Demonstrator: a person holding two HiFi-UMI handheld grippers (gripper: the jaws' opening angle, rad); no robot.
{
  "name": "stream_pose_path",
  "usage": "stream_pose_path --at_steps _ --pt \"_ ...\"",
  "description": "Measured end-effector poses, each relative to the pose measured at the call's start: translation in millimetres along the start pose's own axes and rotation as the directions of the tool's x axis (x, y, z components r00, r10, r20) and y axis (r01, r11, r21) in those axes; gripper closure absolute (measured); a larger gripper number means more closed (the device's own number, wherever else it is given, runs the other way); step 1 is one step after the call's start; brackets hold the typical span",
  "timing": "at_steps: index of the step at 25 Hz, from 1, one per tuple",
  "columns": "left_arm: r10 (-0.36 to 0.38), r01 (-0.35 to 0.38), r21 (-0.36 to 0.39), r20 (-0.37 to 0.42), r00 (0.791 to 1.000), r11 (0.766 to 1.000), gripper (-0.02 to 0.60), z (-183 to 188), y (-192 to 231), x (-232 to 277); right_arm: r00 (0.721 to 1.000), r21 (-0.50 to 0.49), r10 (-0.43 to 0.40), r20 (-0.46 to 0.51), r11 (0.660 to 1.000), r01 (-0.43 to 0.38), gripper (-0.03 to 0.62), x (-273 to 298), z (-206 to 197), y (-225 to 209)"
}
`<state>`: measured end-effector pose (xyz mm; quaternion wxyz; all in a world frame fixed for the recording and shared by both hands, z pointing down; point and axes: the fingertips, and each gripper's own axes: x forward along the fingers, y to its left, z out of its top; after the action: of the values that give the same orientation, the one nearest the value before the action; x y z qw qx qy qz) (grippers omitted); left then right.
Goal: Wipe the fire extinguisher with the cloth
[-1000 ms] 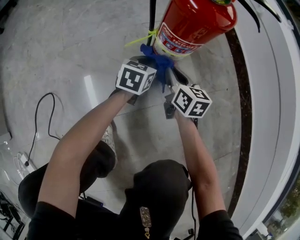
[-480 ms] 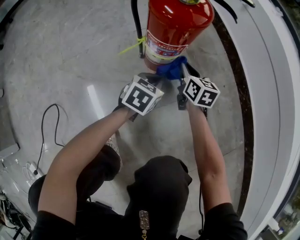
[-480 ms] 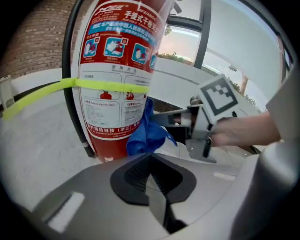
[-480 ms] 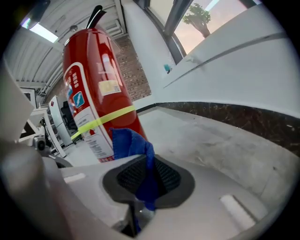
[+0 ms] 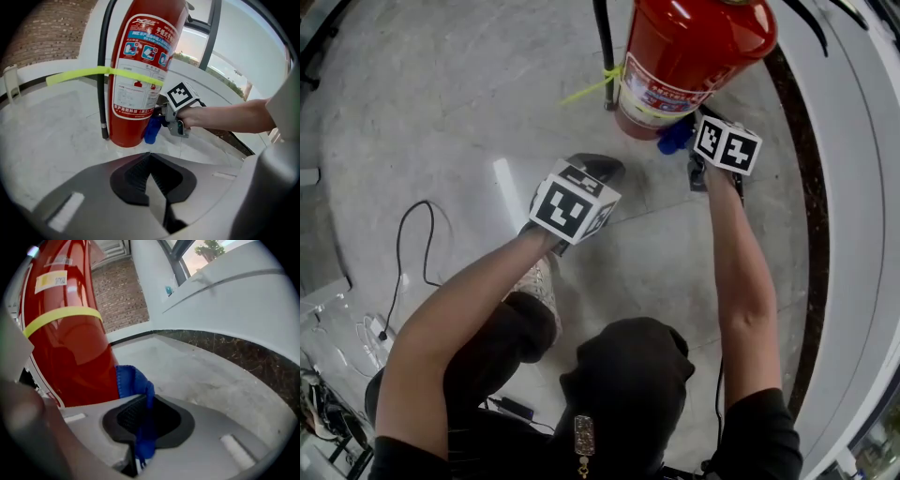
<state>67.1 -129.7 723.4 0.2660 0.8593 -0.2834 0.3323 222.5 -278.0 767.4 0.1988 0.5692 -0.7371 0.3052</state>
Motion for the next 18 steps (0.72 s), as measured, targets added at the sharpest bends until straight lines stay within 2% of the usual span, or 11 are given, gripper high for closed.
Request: stream_pose_path --at_steps 5,11,14,18 --pt "0.018 -0.018 -0.050 0.001 1.000 0.999 0.578 -2 7 5 0.996 -0.078 0.004 -0.088 0.997 -0.011 0.548 -9 -24 10" --pt "0.036 -0.035 -0.060 0.008 0.999 0.998 0.578 3 4 13 0.987 -0.056 0.081 -0.139 0.994 -0.089 0.549 -30 -52 34" --pt "0.047 -0.046 -0.094 0.006 0.999 0.994 0.578 1 6 19 0.978 0.001 0.140 -0.156 0.990 -0.142 0.548 -38 -66 53" --pt "0.050 -0.051 -0.152 -0.007 0.999 0.987 0.578 -8 11 29 0.965 0.157 0.229 -0.131 0.965 -0.208 0.548 -43 -77 80"
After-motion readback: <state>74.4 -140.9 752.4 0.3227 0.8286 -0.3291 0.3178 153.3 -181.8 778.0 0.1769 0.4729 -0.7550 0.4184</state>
